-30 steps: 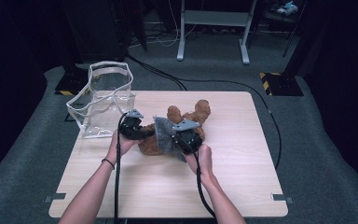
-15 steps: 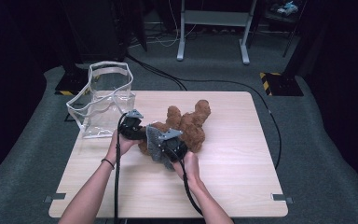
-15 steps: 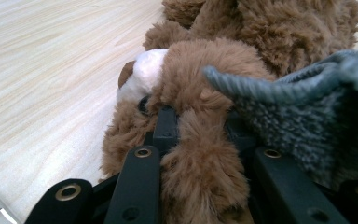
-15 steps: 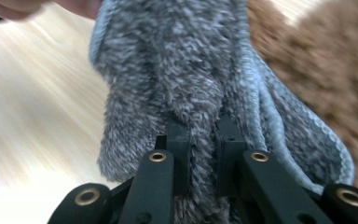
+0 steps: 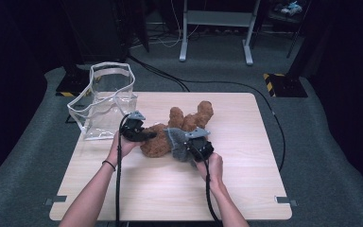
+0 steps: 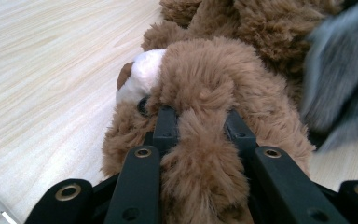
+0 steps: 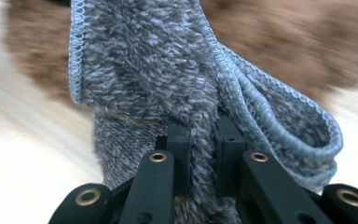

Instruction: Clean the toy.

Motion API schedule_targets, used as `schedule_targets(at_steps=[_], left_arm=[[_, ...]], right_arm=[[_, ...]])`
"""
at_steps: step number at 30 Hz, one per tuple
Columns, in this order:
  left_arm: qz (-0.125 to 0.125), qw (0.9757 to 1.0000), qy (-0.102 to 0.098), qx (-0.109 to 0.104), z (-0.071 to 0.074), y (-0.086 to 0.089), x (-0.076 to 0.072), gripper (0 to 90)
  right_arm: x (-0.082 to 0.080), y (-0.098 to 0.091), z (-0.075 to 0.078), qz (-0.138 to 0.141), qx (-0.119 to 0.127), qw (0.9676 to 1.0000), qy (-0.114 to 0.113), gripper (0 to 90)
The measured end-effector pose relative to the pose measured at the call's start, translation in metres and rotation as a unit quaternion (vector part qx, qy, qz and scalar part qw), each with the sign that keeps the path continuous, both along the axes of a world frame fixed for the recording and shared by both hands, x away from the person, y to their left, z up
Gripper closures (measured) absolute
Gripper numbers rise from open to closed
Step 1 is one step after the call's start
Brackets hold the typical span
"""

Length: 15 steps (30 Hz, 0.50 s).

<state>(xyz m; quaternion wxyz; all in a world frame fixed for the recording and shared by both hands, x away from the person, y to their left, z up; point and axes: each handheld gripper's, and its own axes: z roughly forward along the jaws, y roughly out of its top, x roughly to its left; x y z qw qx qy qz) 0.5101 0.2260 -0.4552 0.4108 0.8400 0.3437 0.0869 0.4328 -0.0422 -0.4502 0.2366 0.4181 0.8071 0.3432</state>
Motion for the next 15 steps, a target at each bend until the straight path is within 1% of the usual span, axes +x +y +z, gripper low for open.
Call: schedule_targets(at_steps=[2,5,6,7,8,9,10,12,13,14,15], left_arm=[[0.000,1.0000,0.000,0.001,0.000,0.000,0.000,72.1],[0.000,1.0000,0.000,0.002,0.000,0.000,0.000,72.1],[0.001,1.0000,-0.001,0.001,0.000,0.000,0.000,72.1],[0.001,1.0000,0.000,0.002,0.000,0.000,0.000,72.1],[-0.001,1.0000,0.001,0.002,0.000,0.000,0.000,72.1],[-0.001,1.0000,0.001,0.001,0.000,0.000,0.000,72.1],[-0.001,1.0000,0.002,0.000,0.000,0.000,0.000,72.1],[-0.001,1.0000,0.002,0.000,0.000,0.000,0.000,72.1],[-0.001,1.0000,0.002,-0.001,0.000,0.000,0.000,72.1],[0.000,1.0000,0.002,-0.001,0.000,0.000,0.000,72.0],[-0.001,1.0000,0.002,-0.001,0.000,0.000,0.000,72.1]], right_arm=[[0.003,-0.015,0.001,-0.019,0.004,0.9998,-0.001,80.4],[0.010,-0.038,0.000,-0.051,0.007,0.9987,0.001,80.3],[0.013,-0.046,-0.001,-0.061,0.001,0.9982,0.002,80.3],[0.015,-0.052,-0.002,-0.076,0.003,0.9970,0.010,80.3],[0.018,-0.058,-0.003,-0.086,0.002,0.9962,0.014,80.3],[0.020,-0.064,-0.005,-0.091,-0.001,0.9957,0.016,80.2],[0.022,-0.069,-0.007,-0.098,0.005,0.9950,0.017,80.2],[0.019,-0.072,-0.008,-0.103,0.008,0.9944,0.023,80.2],[0.016,-0.072,-0.008,-0.097,0.010,0.9951,0.019,80.2],[0.013,-0.070,-0.008,-0.084,0.013,0.9963,0.013,80.1],[0.008,-0.066,-0.007,-0.076,0.017,0.9970,0.009,80.1]])
